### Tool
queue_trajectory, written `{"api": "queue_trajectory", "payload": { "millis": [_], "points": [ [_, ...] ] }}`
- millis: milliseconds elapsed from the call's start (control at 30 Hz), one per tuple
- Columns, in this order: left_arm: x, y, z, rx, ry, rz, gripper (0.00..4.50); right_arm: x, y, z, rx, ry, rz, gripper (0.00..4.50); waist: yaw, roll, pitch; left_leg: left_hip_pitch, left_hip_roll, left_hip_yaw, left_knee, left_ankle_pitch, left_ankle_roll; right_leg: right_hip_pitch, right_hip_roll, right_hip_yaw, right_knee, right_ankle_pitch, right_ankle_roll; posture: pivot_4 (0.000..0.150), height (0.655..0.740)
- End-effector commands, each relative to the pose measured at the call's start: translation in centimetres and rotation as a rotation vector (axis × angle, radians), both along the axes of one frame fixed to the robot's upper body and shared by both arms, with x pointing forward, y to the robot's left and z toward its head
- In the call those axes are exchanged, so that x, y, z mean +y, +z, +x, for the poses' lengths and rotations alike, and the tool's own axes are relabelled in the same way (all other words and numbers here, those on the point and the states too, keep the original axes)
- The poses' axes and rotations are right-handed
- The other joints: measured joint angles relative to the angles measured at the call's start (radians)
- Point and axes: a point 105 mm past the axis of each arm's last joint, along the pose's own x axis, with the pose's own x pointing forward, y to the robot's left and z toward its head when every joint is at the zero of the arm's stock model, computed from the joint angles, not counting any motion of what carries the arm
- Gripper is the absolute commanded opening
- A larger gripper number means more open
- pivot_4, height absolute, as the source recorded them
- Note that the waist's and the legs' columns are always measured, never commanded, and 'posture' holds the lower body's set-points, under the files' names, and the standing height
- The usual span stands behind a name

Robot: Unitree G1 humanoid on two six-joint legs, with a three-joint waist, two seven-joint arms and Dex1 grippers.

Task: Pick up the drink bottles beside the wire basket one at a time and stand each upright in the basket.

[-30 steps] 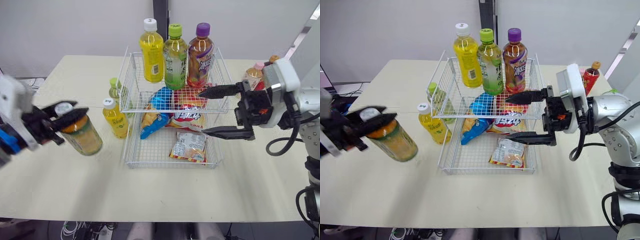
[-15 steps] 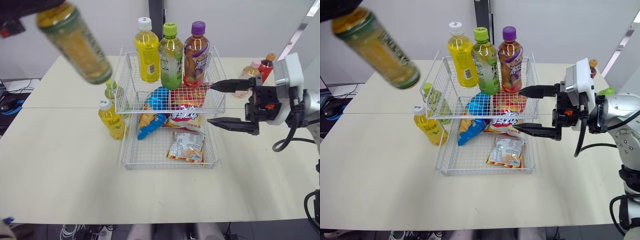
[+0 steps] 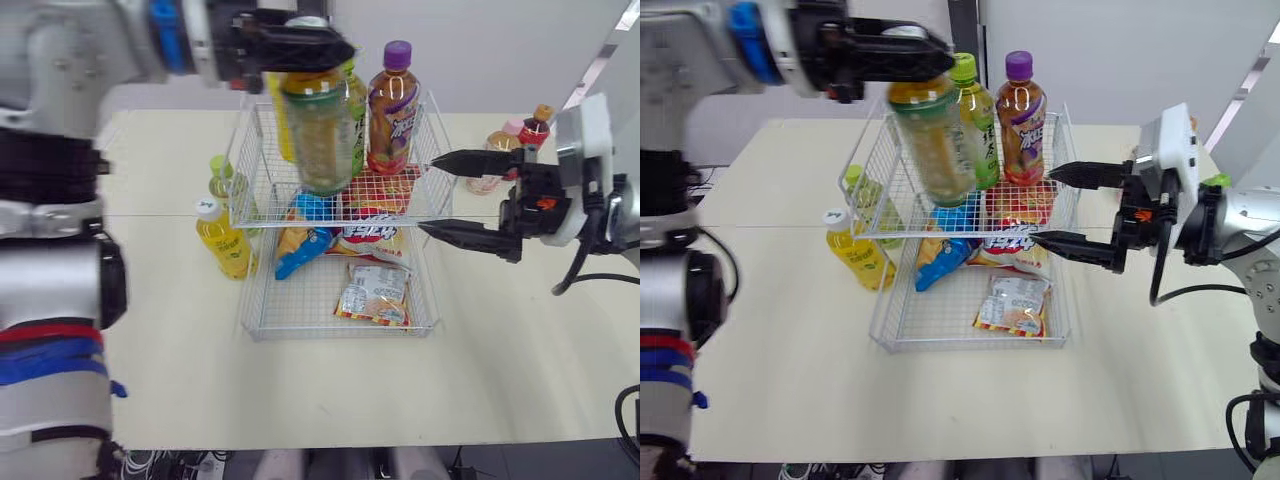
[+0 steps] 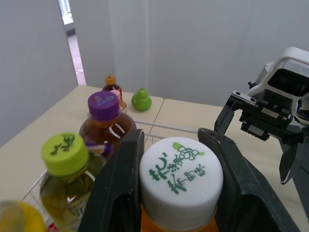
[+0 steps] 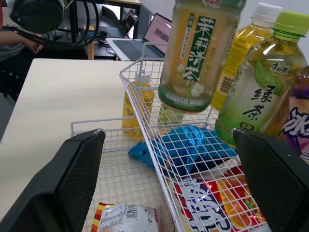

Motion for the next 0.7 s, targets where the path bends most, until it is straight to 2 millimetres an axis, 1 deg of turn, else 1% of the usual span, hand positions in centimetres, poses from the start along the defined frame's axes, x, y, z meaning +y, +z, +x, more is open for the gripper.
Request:
{"api": "queue_trajectory", "payload": {
  "millis": [33,133,333,467,700],
  "points": [
    [-1.2,1.7,-0.6,-0.099,-0.033,-0.014,1.38,-1.0,0.8,-0.6,-0.044,-0.040,0.003,4.50,-0.001,0.000,0.000,0.000,0.000,0.000,0.000,0.000,0.000,0.000,0.000,0.000,0.000,0.000,0.000,0.150,0.7400],
    [-2.6,1.1,0.2,-0.101,-0.046,-0.008,1.38,-1.6,0.4,-0.7,-0.039,-0.062,-0.002,4.50,-0.003,0.000,0.000,0.000,0.000,0.000,0.000,0.000,0.000,0.000,0.000,0.000,0.000,0.000,0.000,0.150,0.7400],
    [-4.6,-0.4,1.5,-0.079,-0.053,0.008,1.38,-2.0,-0.1,-1.0,-0.038,-0.083,0.001,4.50,-0.004,0.001,0.001,0.000,0.000,0.000,0.001,0.000,0.000,0.000,0.000,0.000,0.001,0.000,0.000,0.150,0.7400],
    [-5.4,-1.5,2.0,-0.050,-0.063,0.034,1.38,-2.0,-0.4,-1.4,-0.041,-0.090,0.002,4.50,-0.003,0.001,0.001,0.000,0.000,0.000,0.001,0.000,0.000,0.000,0.000,0.000,0.001,0.000,0.000,0.150,0.7400],
    [-6.3,-2.1,2.2,-0.033,-0.091,0.048,1.38,-1.9,-0.6,-1.9,-0.042,-0.095,0.005,4.50,-0.001,0.001,0.001,0.000,0.000,0.000,0.002,0.000,0.000,0.001,0.000,0.000,0.001,0.000,0.001,0.150,0.7400]
  ]
}}
